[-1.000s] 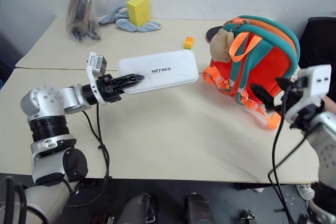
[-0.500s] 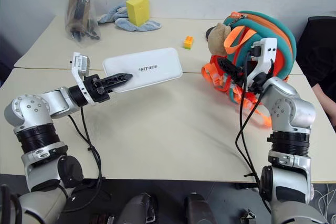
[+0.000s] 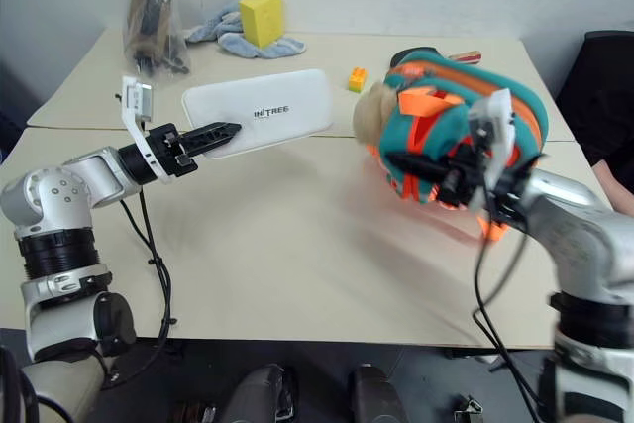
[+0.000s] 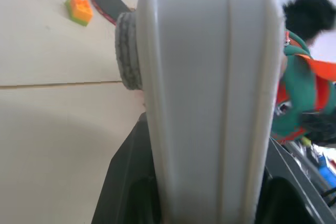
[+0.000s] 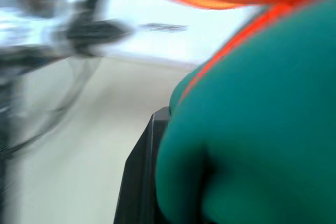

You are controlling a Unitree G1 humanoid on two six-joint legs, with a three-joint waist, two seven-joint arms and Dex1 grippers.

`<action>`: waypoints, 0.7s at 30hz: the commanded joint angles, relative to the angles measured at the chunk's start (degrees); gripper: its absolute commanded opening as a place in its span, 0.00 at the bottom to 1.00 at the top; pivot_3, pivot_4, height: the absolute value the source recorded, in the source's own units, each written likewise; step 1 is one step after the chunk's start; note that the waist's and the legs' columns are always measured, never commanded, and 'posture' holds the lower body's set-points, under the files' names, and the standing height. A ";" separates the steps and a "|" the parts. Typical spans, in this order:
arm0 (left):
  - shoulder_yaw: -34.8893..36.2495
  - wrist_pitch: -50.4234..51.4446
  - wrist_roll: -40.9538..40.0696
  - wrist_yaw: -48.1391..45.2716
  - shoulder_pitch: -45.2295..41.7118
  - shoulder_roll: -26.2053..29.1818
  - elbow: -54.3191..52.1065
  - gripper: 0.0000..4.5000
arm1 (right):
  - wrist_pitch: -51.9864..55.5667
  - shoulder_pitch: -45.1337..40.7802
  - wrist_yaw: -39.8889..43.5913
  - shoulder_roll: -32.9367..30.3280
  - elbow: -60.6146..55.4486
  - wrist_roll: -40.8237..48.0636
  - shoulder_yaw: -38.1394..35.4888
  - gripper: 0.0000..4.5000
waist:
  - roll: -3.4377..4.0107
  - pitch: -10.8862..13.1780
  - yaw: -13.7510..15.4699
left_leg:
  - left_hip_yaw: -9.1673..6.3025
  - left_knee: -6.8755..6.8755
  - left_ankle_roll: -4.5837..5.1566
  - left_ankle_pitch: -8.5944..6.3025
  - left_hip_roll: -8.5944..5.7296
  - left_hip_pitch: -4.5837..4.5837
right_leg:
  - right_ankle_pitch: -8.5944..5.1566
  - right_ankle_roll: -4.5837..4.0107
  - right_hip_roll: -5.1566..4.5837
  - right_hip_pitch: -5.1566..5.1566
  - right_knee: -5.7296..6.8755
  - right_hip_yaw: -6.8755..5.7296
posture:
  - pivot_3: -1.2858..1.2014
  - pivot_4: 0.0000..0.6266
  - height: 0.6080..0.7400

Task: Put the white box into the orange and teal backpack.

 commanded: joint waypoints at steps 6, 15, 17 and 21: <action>-1.99 1.53 -10.25 -12.01 -10.06 1.69 1.57 0.30 | 7.52 5.71 -2.26 -13.70 -4.94 28.41 -14.99 0.00 | -0.05 0.03 0.01 | -0.09 0.09 0.10 -0.03 -0.01 0.04 | 0.00 0.00 -0.04 0.21 -0.36 -0.08 | 0.52 0.24 1.00; -10.79 -7.97 -8.11 -23.87 -7.78 5.01 -0.64 0.30 | 6.00 15.25 -3.87 -15.22 -7.12 28.49 -17.17 0.00 | -0.05 0.03 -0.06 | -0.08 0.03 0.09 -0.03 0.02 0.06 | 0.00 0.00 0.02 0.23 -0.42 -0.06 | 0.52 0.24 1.00; -10.12 -10.64 -7.23 -24.67 -9.99 5.64 4.08 0.30 | 6.05 17.61 -3.16 -15.17 -7.05 28.14 -18.37 0.00 | -0.06 0.03 -0.01 | -0.08 0.08 0.10 -0.03 0.02 0.06 | 0.00 0.00 0.01 0.24 -0.42 -0.06 | 0.52 0.24 1.00; -13.25 -15.12 -3.48 -30.41 -13.13 8.41 11.64 0.30 | 5.97 21.40 -1.81 -15.68 -7.02 28.99 -21.31 0.00 | -0.08 0.05 0.10 | -0.10 0.12 0.17 -0.03 -0.02 0.03 | 0.01 0.01 -0.01 0.28 -0.46 -0.07 | 0.52 0.24 1.00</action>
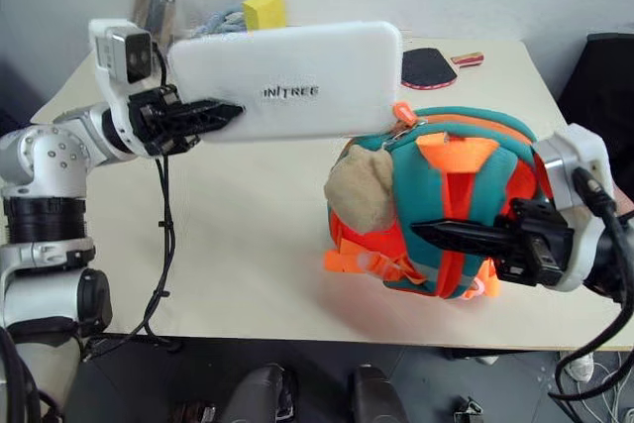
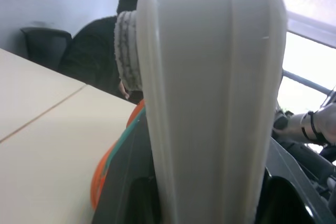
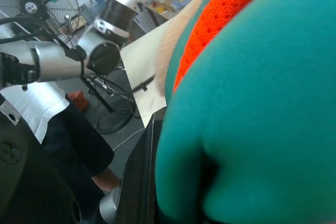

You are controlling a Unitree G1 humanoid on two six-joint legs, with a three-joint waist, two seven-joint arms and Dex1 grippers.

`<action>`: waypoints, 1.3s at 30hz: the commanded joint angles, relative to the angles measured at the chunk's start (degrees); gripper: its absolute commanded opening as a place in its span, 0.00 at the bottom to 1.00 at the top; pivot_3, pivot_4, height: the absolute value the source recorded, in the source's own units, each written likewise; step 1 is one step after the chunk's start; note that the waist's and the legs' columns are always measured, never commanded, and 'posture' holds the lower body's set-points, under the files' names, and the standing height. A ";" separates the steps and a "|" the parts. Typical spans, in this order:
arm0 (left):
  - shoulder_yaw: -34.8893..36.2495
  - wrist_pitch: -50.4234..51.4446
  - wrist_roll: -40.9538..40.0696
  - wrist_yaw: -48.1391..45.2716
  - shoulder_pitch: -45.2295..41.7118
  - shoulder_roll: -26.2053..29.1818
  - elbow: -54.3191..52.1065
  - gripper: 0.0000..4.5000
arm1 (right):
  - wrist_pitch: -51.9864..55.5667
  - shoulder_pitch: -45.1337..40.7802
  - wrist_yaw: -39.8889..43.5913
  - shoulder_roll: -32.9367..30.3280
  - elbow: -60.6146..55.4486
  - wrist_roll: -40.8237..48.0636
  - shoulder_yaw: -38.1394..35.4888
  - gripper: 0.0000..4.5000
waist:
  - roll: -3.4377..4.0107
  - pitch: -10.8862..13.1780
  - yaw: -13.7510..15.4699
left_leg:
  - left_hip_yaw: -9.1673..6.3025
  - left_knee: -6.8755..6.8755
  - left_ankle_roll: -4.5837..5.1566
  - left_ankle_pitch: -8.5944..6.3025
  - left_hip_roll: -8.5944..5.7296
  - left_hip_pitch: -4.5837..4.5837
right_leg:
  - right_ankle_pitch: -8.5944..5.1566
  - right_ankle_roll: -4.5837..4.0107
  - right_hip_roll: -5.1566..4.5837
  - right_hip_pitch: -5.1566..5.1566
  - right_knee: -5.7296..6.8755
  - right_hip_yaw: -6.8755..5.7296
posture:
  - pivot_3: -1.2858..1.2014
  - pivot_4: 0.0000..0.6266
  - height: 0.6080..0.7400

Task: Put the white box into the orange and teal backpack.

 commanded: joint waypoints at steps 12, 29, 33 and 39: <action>-13.35 -20.00 14.31 -15.42 -5.96 2.18 8.09 0.30 | -3.77 -1.45 -1.40 -1.40 -0.86 5.51 -0.75 0.00 | -0.01 0.01 0.06 | -0.02 -0.02 0.04 -0.03 0.00 -0.01 | 0.00 0.00 -0.03 0.02 -0.06 0.00 | 0.52 0.24 1.00; -20.24 -23.12 9.19 -18.15 -11.75 4.65 6.27 0.30 | -6.86 -0.30 -3.41 -0.27 -2.99 2.88 3.96 0.00 | -0.04 0.02 -0.21 | -0.03 0.00 0.11 -0.06 0.00 -0.13 | 0.00 0.00 -0.02 -0.09 -0.05 -0.01 | 0.52 0.24 1.00; -22.93 -21.54 5.07 -18.15 -11.58 4.42 -0.54 0.30 | -7.20 -1.09 -3.04 -0.46 -1.93 2.73 5.13 0.00 | -0.05 0.03 -0.11 | -0.04 0.03 0.10 -0.06 0.01 -0.17 | 0.00 0.00 -0.03 -0.12 -0.03 -0.01 | 0.52 0.24 1.00; -26.46 -25.99 6.48 -18.15 -12.14 5.26 1.52 0.30 | -7.12 -3.02 -2.03 -1.56 -1.01 1.44 6.59 0.00 | -0.04 0.03 -0.13 | -0.06 0.07 0.10 -0.06 0.01 -0.16 | 0.00 0.00 -0.01 -0.10 -0.01 -0.01 | 0.52 0.24 1.00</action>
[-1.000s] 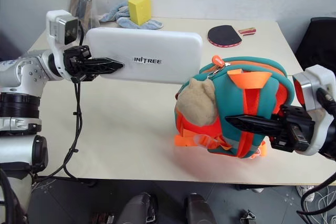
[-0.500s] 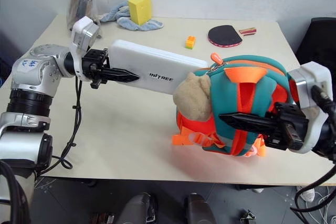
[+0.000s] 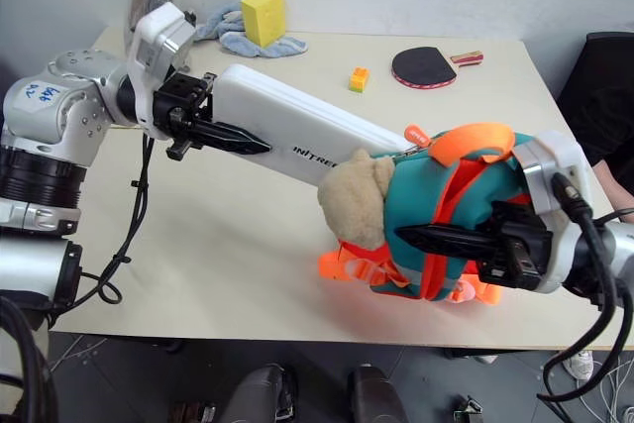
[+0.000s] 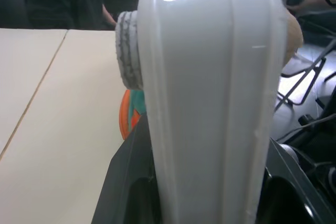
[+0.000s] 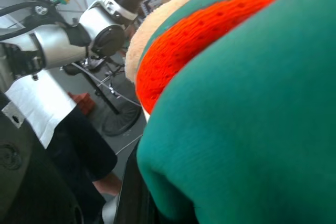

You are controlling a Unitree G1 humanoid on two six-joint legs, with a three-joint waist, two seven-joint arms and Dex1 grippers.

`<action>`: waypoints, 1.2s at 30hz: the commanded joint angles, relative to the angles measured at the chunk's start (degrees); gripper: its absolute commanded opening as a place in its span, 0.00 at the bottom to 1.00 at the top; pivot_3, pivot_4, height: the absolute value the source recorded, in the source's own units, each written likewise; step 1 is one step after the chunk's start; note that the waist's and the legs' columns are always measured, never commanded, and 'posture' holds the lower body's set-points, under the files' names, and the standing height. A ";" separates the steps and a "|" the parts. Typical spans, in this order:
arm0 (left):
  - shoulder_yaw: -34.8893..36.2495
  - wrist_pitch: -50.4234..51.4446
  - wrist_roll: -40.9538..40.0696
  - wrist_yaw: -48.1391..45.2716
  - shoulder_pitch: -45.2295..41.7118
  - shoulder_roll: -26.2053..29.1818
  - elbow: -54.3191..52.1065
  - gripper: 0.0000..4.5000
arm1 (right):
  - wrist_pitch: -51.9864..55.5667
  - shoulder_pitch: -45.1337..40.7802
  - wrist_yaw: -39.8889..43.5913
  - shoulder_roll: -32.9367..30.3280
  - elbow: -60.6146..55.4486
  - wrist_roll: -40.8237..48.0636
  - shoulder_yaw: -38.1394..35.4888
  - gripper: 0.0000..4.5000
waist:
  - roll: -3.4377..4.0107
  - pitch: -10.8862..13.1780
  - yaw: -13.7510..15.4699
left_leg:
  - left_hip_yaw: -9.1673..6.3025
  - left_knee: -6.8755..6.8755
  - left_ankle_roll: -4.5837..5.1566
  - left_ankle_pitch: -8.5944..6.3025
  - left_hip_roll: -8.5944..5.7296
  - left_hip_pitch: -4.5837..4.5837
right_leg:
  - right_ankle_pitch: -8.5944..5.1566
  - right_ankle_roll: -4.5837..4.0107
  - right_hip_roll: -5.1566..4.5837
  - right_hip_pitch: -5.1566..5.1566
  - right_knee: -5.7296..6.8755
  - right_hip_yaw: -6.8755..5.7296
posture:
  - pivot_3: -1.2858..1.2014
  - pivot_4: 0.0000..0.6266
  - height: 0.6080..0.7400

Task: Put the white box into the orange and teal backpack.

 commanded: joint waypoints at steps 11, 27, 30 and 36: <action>15.37 10.95 -7.29 -1.69 -4.17 -3.17 9.28 0.30 | -0.68 2.58 0.30 -2.62 -0.74 2.31 -7.54 0.00 | -0.02 0.01 -0.31 | -0.04 0.08 0.07 -0.04 0.01 -0.21 | 0.00 0.00 0.00 -0.15 0.03 -0.05 | 0.52 0.24 1.00; 15.01 4.05 2.00 -1.71 2.33 -4.94 7.41 0.30 | 2.18 3.56 2.40 -6.63 0.71 5.12 -12.01 0.00 | -0.02 0.01 0.12 | -0.19 0.25 0.06 -0.03 -0.02 -0.17 | 0.00 0.00 -0.04 0.01 0.06 -0.20 | 0.52 0.24 1.00; 15.91 3.96 2.02 -2.10 0.06 -5.15 10.78 0.30 | 3.58 4.02 2.70 -7.64 1.15 7.58 -14.43 0.00 | -0.02 0.01 0.11 | -0.19 0.24 0.06 -0.03 -0.02 -0.19 | 0.00 0.00 -0.02 -0.02 0.07 -0.21 | 0.52 0.24 1.00; 15.99 2.83 3.50 -3.57 -2.57 -5.40 14.30 0.30 | 3.00 1.92 0.45 -10.06 3.49 12.20 -15.52 0.00 | -0.02 0.02 0.07 | -0.21 0.25 0.07 -0.04 -0.02 -0.23 | 0.00 0.00 -0.02 -0.04 0.05 -0.23 | 0.52 0.24 1.00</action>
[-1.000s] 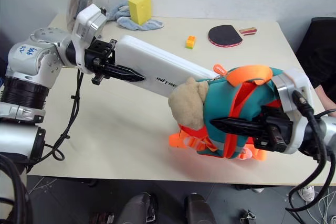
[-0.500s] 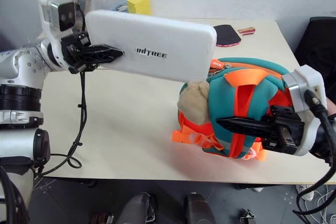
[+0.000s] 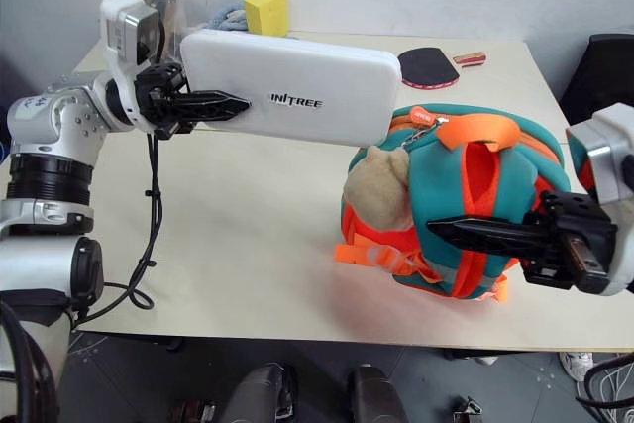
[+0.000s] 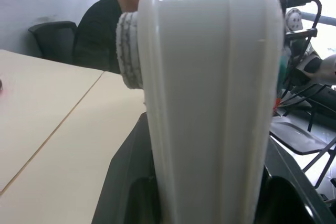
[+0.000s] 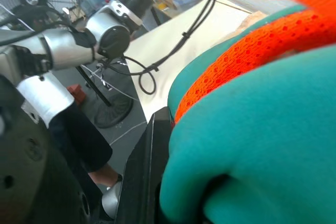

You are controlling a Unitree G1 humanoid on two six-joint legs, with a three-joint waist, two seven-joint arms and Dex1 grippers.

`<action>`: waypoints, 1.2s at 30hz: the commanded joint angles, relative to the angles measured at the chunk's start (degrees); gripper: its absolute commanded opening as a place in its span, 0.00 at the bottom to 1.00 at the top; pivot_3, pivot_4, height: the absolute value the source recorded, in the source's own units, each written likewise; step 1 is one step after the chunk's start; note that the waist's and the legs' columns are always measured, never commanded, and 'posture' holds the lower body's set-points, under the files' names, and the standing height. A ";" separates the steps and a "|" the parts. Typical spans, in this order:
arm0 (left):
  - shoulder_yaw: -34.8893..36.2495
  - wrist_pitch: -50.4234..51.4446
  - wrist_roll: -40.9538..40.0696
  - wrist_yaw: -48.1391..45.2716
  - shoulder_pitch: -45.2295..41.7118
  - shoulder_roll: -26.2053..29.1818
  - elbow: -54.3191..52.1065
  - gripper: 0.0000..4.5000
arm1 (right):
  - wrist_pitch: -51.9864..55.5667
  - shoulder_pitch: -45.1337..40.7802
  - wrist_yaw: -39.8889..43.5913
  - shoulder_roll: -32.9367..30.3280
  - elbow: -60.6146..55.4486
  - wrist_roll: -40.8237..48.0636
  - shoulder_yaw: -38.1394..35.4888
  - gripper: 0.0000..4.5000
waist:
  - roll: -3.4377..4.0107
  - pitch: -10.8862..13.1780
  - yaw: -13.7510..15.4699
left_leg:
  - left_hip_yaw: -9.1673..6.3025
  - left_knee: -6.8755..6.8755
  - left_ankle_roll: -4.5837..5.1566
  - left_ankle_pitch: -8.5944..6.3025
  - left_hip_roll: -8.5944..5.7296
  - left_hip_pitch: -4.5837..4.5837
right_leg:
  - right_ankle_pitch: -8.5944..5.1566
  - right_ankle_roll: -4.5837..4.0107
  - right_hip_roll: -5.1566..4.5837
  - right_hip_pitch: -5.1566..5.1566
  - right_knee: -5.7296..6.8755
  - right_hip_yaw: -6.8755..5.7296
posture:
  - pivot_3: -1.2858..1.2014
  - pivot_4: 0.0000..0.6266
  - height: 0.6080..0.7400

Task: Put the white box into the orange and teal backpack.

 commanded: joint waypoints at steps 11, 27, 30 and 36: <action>-1.82 0.76 -0.74 -6.49 3.21 0.46 -6.63 0.30 | -1.22 -7.10 -4.13 -3.58 5.14 5.07 0.73 0.00 | 0.01 0.00 -0.08 | -0.09 0.08 0.00 0.01 0.01 -0.32 | 0.00 0.00 0.00 -0.28 0.10 -0.08 | 0.52 0.24 1.00; -10.50 -4.73 1.24 -2.92 5.03 -10.34 -15.74 0.30 | -0.81 -6.57 0.95 -0.52 0.54 -1.16 4.82 0.00 | 0.01 0.00 0.07 | -0.30 0.15 0.04 0.04 -0.03 -0.41 | 0.00 0.00 -0.01 -0.17 0.14 -0.28 | 0.52 0.24 1.00; -11.76 -4.18 2.07 4.65 7.92 -17.40 -21.23 0.30 | -2.90 -6.93 -1.87 1.53 -2.19 0.41 6.92 0.00 | 0.04 -0.02 -0.03 | -0.32 0.13 0.04 0.04 -0.02 -0.38 | 0.00 0.00 0.01 -0.14 0.14 -0.29 | 0.52 0.24 1.00; -18.88 -6.08 13.16 20.67 13.58 -27.38 -26.26 0.30 | -6.55 -5.81 -7.34 5.52 -5.72 0.05 9.83 0.00 | 0.05 -0.03 0.26 | -0.56 0.24 0.04 0.04 -0.06 -0.40 | 0.01 0.02 -0.01 0.04 -0.08 -0.47 | 0.52 0.24 1.00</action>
